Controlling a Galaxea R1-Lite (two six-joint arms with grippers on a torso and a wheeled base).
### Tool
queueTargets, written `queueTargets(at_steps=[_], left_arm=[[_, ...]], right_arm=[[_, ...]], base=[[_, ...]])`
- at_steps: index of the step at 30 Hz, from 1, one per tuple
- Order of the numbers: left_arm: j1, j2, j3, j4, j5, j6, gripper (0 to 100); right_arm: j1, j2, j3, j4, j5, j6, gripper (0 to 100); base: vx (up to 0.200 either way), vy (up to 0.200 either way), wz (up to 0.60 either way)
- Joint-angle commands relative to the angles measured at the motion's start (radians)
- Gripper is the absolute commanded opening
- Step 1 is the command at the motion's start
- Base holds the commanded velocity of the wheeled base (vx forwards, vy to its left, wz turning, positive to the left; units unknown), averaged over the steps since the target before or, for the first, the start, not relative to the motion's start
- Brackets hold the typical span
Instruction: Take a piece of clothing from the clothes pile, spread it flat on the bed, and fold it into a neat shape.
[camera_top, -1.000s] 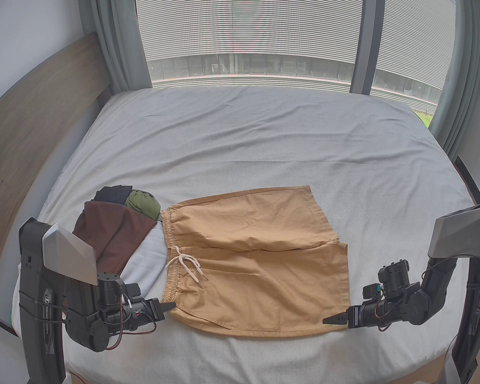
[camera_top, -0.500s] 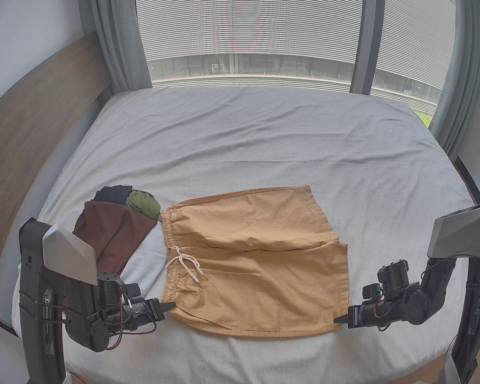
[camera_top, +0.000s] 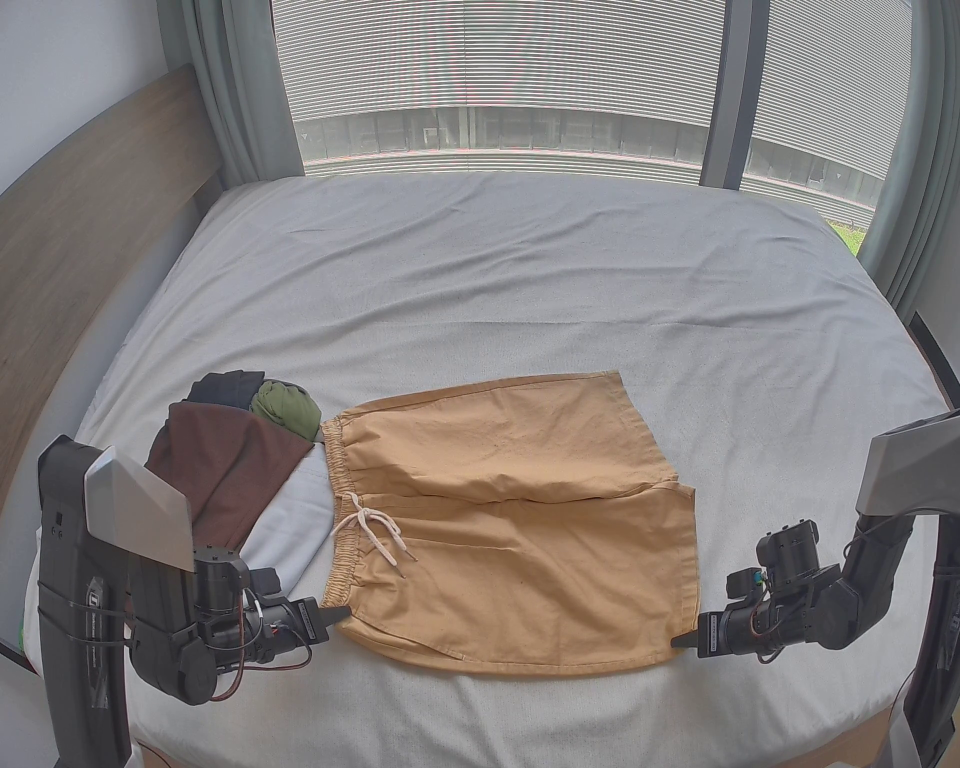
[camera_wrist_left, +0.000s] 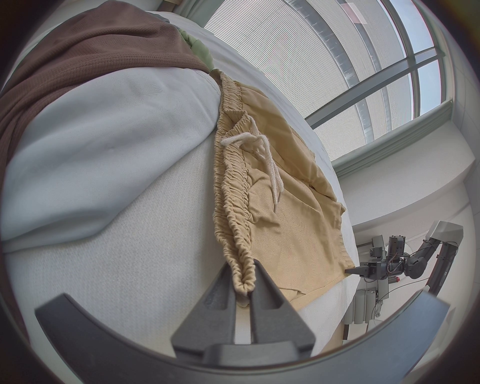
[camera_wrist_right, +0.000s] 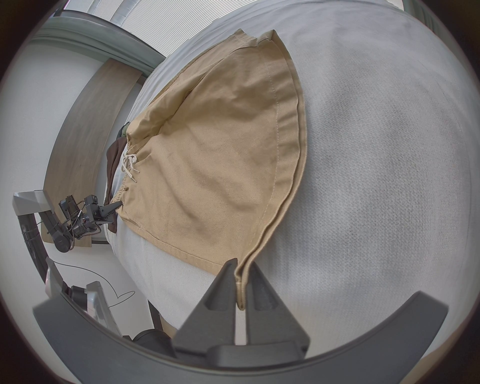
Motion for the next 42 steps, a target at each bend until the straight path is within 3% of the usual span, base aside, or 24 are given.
queueTargets(at_steps=[1,20,42], left_arm=[[0.005,-0.013,0.049,0.0,-0.003,0.003,0],[0.05,-0.105,0.253,0.0,-0.046,0.189,0],[0.04,-0.108,0.312,0.0,-0.047,0.255,0]], right_arm=[[-0.001,-0.033,0.015,0.004,0.001,-0.001,0],[0.013,-0.119,0.132,0.005,-0.001,-0.009,0],[0.01,-0.162,0.196,-0.01,-0.001,-0.041,0]], base=[[0.0,0.0,0.0],[0.0,0.0,0.0],[0.0,0.0,0.0]])
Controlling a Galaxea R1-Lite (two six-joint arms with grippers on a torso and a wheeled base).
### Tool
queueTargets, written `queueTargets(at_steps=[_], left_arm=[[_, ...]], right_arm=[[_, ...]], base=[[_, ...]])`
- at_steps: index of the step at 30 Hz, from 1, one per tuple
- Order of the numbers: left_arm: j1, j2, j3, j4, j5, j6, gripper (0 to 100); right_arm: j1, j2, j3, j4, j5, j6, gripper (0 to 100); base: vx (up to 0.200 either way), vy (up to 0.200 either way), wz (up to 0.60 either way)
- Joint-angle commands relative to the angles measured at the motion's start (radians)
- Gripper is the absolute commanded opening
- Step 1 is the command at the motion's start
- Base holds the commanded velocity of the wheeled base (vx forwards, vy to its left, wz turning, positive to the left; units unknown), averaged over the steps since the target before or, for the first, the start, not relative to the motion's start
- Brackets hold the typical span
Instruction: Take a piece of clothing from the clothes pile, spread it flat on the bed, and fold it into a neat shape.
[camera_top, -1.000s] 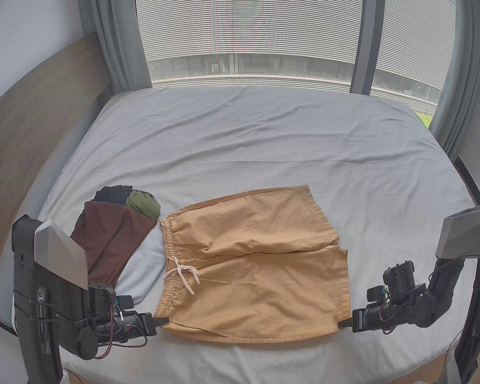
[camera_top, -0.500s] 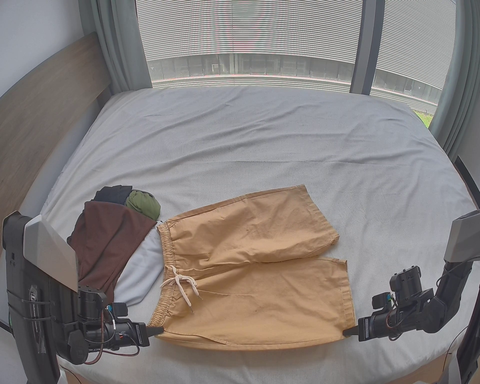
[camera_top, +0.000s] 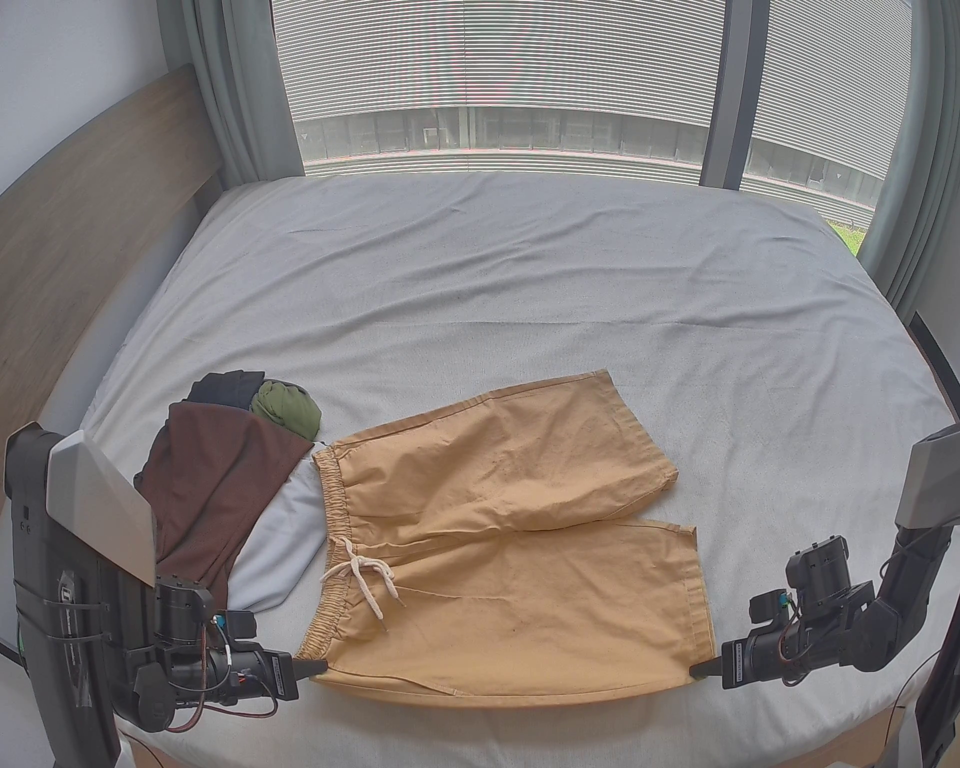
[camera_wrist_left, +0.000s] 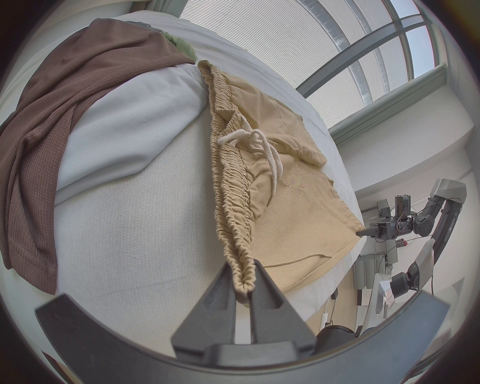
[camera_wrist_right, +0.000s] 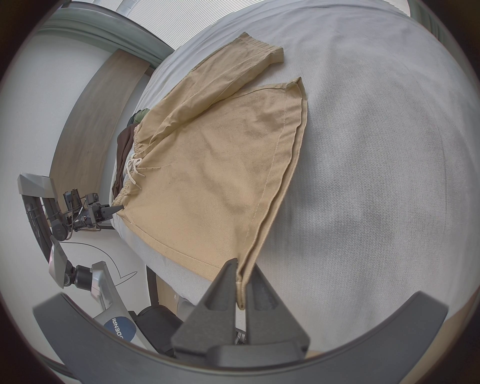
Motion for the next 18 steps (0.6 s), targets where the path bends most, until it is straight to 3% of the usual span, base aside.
queueTargets(at_steps=[1,18], left_arm=[[-0.004,-0.009,0.013,-0.001,0.001,-0.001,0],[-0.025,-0.147,-0.122,-0.001,0.008,-0.06,0]], right_arm=[[-0.002,-0.017,-0.007,-0.003,0.0,0.001,0],[-0.025,-0.126,-0.073,-0.103,0.002,0.016,0]], base=[[0.0,0.0,0.0],[0.0,0.0,0.0]])
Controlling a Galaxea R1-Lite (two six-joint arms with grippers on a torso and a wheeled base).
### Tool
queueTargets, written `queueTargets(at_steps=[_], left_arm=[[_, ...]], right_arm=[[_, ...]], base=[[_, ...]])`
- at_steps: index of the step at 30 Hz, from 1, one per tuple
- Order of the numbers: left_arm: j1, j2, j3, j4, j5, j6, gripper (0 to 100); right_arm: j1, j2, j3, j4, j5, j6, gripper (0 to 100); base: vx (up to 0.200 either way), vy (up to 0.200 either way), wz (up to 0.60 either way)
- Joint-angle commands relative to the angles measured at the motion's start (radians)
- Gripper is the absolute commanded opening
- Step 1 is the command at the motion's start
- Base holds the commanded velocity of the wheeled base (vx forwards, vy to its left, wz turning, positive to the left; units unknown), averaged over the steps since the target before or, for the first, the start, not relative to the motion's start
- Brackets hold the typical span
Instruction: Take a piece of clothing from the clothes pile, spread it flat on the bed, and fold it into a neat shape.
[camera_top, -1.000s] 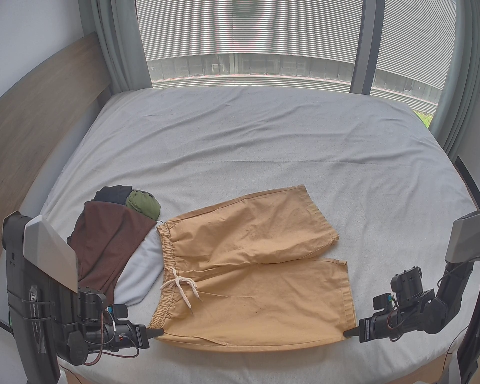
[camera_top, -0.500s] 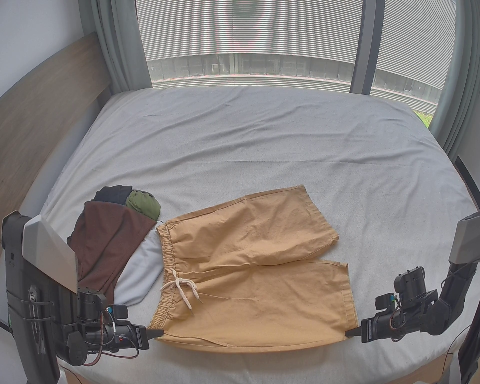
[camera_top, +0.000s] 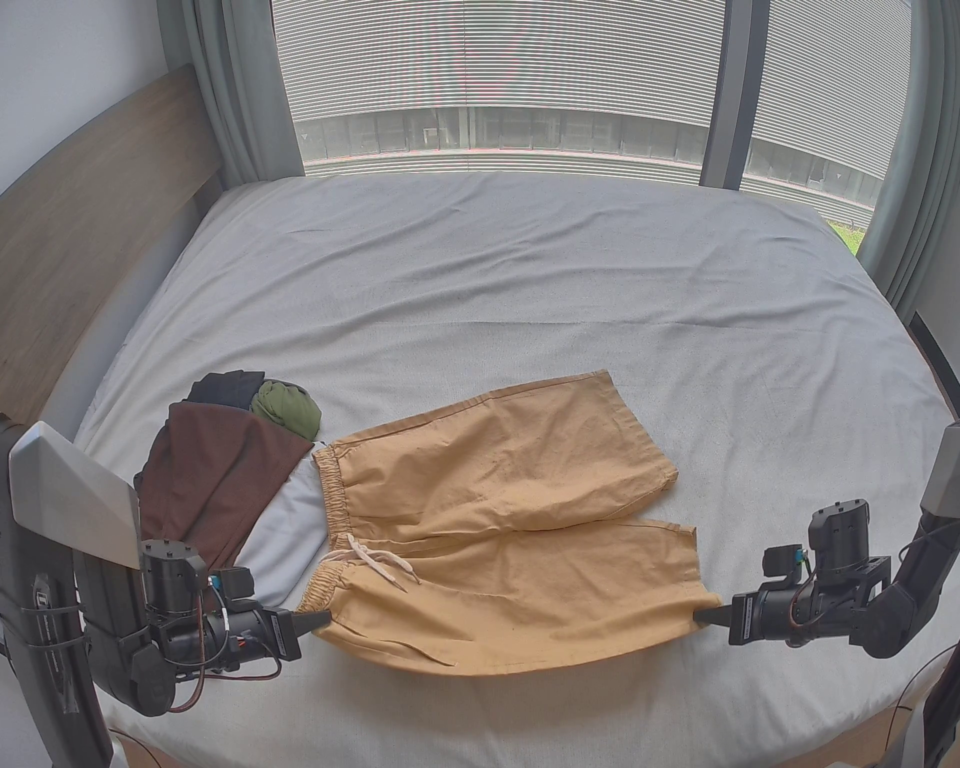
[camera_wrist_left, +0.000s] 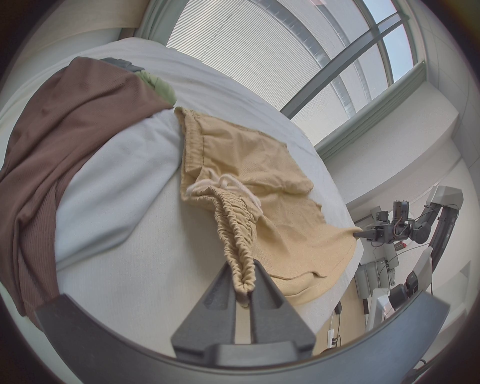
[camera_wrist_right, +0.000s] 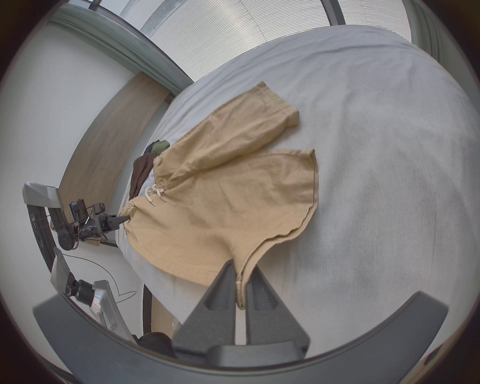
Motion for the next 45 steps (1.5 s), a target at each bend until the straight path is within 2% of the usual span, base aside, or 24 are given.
queueTargets(at_steps=[1,10,28,45], left_arm=[[0.0,-0.034,-0.037,-0.003,0.001,-0.019,0],[0.006,-0.039,-0.047,-0.003,0.001,-0.03,0],[0.003,-0.083,-0.09,-0.003,0.011,-0.122,0],[0.004,-0.08,-0.161,-0.003,0.06,-0.2,0]], right_arm=[[-0.013,-0.026,-0.035,-0.013,0.002,0.003,0],[-0.025,-0.058,-0.083,-0.027,0.0,0.023,0],[-0.025,-0.064,-0.242,-0.013,0.0,0.058,0],[-0.036,-0.061,-0.465,0.13,0.0,0.064,0]], base=[[0.0,0.0,0.0],[0.0,0.0,0.0],[0.0,0.0,0.0],[0.0,0.0,0.0]])
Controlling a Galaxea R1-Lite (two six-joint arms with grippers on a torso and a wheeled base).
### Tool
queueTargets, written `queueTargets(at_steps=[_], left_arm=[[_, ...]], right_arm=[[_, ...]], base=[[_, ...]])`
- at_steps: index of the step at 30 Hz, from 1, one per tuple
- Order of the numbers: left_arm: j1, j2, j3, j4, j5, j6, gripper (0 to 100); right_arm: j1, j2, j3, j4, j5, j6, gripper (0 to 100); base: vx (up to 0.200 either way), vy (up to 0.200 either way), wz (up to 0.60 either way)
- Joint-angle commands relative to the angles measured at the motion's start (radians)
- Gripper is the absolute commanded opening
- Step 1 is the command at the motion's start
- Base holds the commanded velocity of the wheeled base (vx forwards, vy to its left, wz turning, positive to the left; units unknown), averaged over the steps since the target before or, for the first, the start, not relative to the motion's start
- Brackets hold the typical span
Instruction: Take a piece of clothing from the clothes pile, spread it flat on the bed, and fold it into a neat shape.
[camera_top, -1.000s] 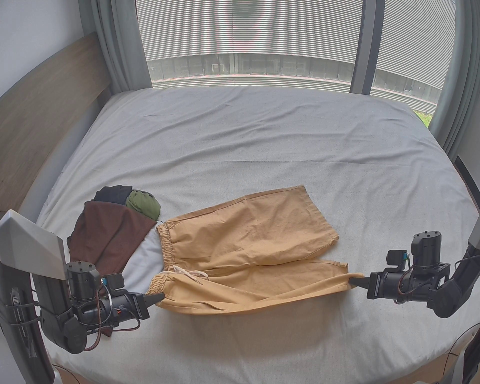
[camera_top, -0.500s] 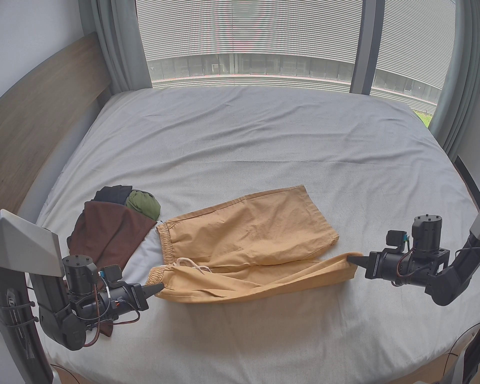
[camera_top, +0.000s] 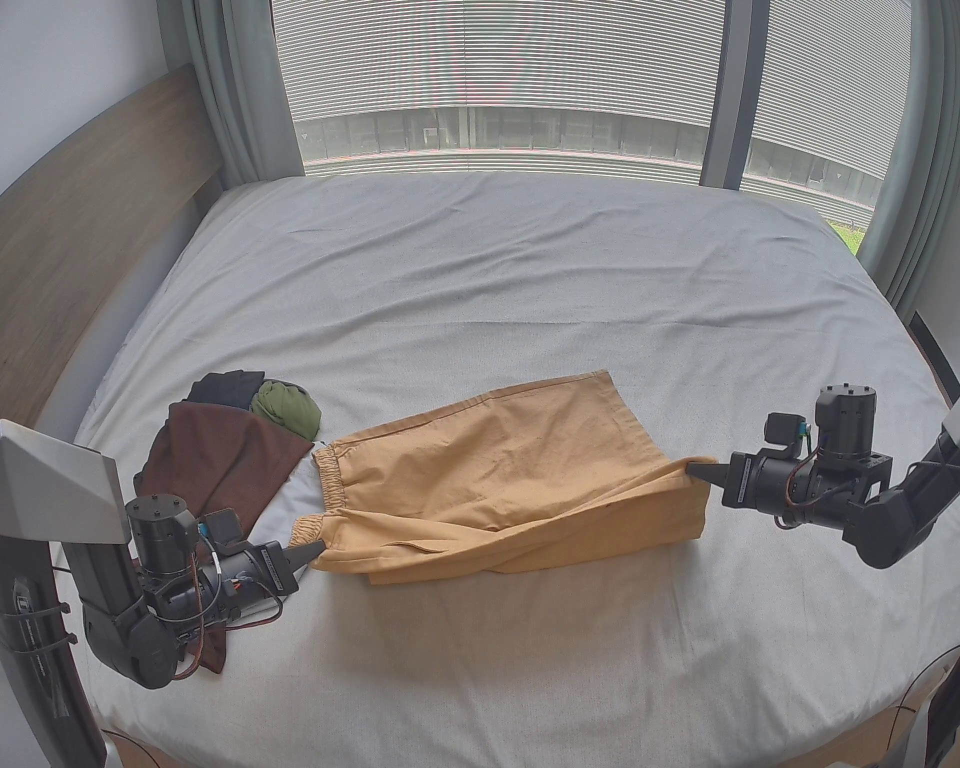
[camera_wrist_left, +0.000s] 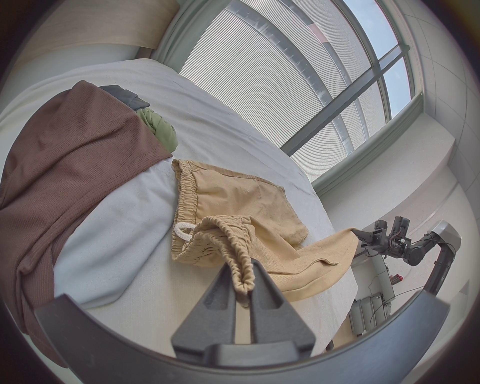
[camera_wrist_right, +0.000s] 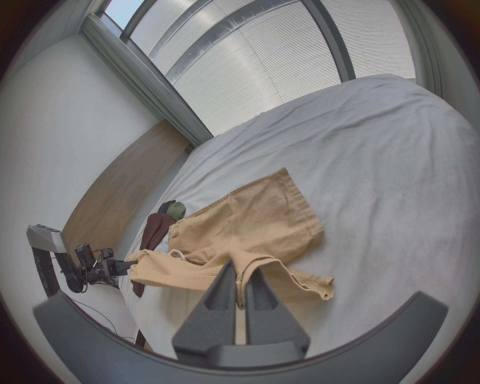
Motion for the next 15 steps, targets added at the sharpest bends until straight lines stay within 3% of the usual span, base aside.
queueTargets(at_steps=[1,15], left_arm=[[0.0,0.001,-0.017,-0.001,0.004,-0.006,0],[-0.002,0.003,-0.103,-0.001,0.081,-0.092,0]], right_arm=[[-0.011,0.004,-0.07,0.025,0.0,-0.001,0],[-0.028,0.025,-0.292,0.183,0.0,-0.002,0]], base=[[0.0,0.0,0.0],[0.0,0.0,0.0]])
